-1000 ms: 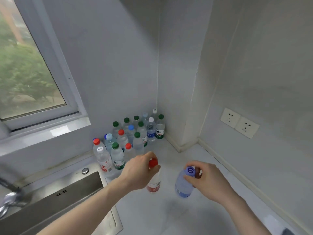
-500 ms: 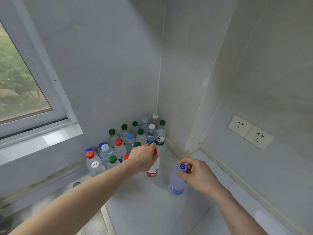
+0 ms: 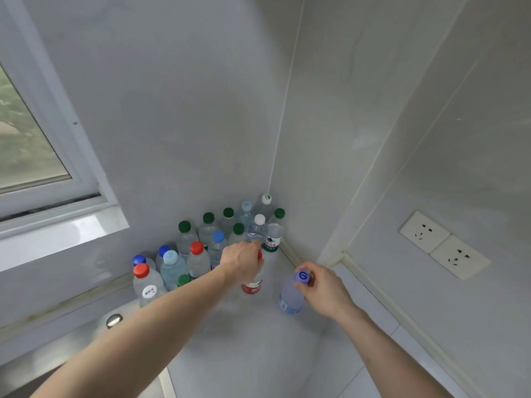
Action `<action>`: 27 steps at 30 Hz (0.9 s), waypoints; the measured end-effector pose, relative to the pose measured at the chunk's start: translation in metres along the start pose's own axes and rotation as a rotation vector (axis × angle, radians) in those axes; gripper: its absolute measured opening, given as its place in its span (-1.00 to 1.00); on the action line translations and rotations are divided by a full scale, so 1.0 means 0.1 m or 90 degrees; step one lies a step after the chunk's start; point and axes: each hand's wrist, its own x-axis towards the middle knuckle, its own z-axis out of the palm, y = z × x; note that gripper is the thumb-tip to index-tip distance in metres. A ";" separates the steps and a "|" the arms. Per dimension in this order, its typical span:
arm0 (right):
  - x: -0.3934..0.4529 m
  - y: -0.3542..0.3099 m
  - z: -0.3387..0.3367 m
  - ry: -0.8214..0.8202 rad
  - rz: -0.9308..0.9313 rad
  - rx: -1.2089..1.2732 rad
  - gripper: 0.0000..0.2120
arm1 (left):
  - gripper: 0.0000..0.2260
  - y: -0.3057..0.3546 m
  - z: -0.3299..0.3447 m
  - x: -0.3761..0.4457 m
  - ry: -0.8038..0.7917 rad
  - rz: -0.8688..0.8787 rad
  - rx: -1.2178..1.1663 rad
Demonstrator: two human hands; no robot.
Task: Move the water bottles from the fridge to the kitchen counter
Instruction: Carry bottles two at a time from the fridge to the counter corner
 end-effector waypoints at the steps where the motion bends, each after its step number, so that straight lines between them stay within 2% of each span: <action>1: 0.09 0.00 0.02 -0.001 0.000 -0.008 -0.89 | -0.73 0.00 0.00 0.03 0.003 -0.007 -0.006; 12: 0.91 -0.11 0.28 0.003 0.012 -0.032 -0.83 | -0.76 -0.04 -0.09 0.27 0.040 -0.061 0.029; 18: 1.24 -0.17 0.45 0.007 -0.005 -0.009 -0.86 | -0.74 -0.07 -0.21 0.28 0.041 -0.034 0.086; 23: 1.35 -0.23 0.56 0.001 -0.011 -0.021 -0.89 | -0.81 -0.10 -0.30 0.21 0.049 -0.003 0.077; 27: 1.35 -0.27 0.57 -0.003 -0.002 -0.008 -0.81 | -0.81 -0.12 -0.33 0.10 0.049 0.012 0.065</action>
